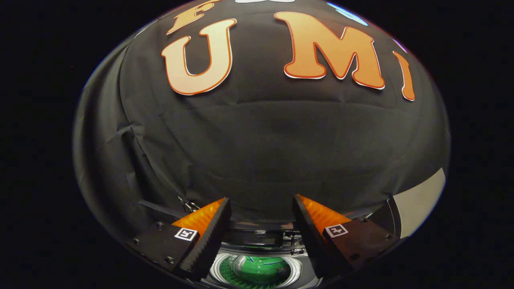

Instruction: Put the clothes into the washing machine and then close the washing machine lid.

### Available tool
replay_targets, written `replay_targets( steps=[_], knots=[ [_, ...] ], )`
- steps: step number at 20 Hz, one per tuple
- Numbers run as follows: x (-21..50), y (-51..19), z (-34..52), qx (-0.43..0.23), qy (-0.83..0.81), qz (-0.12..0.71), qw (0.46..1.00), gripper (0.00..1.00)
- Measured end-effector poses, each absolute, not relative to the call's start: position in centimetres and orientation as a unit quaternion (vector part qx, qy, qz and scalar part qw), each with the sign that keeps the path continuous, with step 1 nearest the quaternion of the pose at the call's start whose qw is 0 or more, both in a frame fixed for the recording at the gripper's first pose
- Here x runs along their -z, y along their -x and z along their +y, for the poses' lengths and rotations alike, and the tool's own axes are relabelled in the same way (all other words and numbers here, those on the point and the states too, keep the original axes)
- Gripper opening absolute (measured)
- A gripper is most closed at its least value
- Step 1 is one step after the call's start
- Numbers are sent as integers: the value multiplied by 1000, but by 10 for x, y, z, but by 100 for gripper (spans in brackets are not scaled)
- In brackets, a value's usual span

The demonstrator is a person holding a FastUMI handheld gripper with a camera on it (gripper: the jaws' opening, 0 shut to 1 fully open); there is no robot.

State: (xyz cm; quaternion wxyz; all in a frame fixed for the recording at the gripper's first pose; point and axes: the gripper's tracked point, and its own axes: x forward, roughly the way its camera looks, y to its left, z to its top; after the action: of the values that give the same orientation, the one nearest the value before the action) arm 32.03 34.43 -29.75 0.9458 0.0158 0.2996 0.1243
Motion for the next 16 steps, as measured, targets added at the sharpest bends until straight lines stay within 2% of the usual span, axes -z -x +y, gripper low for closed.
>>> replay_targets(
  steps=[16],
  knots=[
    [296,-247,332,-126,-6,264,956,99]
  ],
)
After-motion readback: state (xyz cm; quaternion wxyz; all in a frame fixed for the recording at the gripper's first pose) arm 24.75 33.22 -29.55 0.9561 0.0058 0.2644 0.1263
